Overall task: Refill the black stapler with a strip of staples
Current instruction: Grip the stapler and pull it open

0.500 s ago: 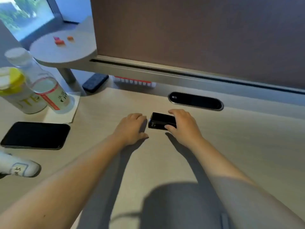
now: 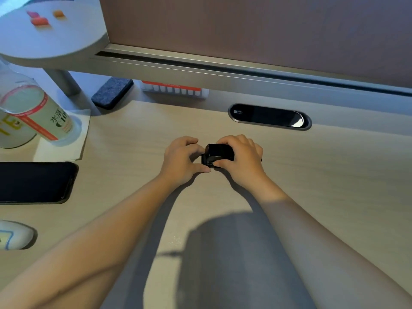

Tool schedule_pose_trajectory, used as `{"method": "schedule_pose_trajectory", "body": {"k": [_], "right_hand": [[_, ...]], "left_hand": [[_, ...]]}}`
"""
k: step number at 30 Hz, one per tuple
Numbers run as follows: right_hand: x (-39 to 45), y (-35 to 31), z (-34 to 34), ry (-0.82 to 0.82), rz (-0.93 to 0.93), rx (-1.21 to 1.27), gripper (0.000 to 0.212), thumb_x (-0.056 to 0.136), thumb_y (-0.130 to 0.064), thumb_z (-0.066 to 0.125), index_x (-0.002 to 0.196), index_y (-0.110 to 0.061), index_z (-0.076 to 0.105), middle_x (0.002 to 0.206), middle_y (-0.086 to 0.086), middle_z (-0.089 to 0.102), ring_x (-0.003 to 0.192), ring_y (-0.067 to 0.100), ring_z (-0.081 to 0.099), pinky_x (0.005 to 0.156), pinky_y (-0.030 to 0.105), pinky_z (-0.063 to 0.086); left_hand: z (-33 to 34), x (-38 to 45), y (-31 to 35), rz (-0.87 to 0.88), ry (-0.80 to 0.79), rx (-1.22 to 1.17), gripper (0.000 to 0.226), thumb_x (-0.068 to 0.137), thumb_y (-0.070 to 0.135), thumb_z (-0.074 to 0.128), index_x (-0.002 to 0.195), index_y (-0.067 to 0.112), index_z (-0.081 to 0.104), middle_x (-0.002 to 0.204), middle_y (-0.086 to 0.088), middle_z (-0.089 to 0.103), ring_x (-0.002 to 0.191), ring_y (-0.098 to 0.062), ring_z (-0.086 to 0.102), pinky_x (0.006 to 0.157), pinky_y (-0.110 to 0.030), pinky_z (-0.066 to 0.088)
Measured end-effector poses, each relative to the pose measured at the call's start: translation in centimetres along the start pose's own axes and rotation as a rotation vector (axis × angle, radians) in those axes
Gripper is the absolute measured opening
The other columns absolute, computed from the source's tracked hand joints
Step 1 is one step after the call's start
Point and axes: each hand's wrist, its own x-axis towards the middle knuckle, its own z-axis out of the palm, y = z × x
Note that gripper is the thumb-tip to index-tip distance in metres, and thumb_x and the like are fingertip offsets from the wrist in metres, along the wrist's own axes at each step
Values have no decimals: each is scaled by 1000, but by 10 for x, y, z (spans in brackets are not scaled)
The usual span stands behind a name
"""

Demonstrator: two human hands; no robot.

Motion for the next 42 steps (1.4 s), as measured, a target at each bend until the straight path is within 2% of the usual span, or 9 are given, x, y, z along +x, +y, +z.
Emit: {"method": "schedule_pose_trajectory", "body": {"k": [4,8,11,16,21,27,35,38,42], "right_hand": [[-4,1,-1,19,-29,34,31,75,-18,65,104,-20,57,111,5,56,108,24,45,85,27,18],[-10,-1,-11,78,-44,253,29,75,-10,63,102,-13,55,99,-1,48,104,27,49,93,38,38],[-16,2,-19,158,-50,368,31,78,-5,59,108,-10,52,103,0,49,99,19,48,80,6,37],[-29,10,-33,349,49,611,31,87,-5,48,117,-10,44,93,-19,50,88,-5,49,71,-4,37],[-35,29,-41,524,280,766,31,93,-13,35,123,-7,34,79,-11,44,80,5,50,87,35,47],[-38,50,-43,540,559,1209,31,95,-13,32,124,-5,36,119,12,52,110,26,53,86,42,51],[-67,81,-40,396,531,722,40,84,-22,56,117,-2,46,115,13,60,109,28,56,86,36,48],[-102,86,-48,285,370,403,35,83,-26,56,110,-3,51,103,6,56,102,23,53,69,27,38],[-144,102,-46,99,232,53,41,78,-38,59,101,-5,58,115,16,57,110,31,52,89,41,45]], "left_hand": [[1,-4,2,-9,6,-18,39,57,22,79,93,11,70,123,-16,55,122,-29,42,100,-35,31],[1,-4,3,-24,17,-23,38,58,20,78,94,12,69,123,-15,55,122,-29,42,102,-39,31],[0,-4,3,-22,-1,2,38,61,20,77,97,13,68,124,-13,54,122,-28,41,102,-40,31],[1,-6,6,-22,1,19,38,61,19,77,97,10,67,121,-14,54,120,-28,42,99,-37,32],[3,-12,8,-34,9,31,38,63,17,76,98,8,66,122,-15,54,121,-29,42,99,-39,33],[5,-26,9,-32,6,15,37,62,15,76,97,8,67,123,-15,55,122,-28,42,100,-37,31],[18,-60,19,-30,38,23,37,63,14,75,98,5,65,120,-15,57,120,-29,45,98,-35,34],[27,-77,22,-23,53,44,38,66,15,74,101,5,64,121,-15,58,120,-30,45,99,-37,35],[40,-95,24,20,96,89,40,68,20,72,103,3,61,120,-15,60,115,-32,49,96,-42,39]]}}
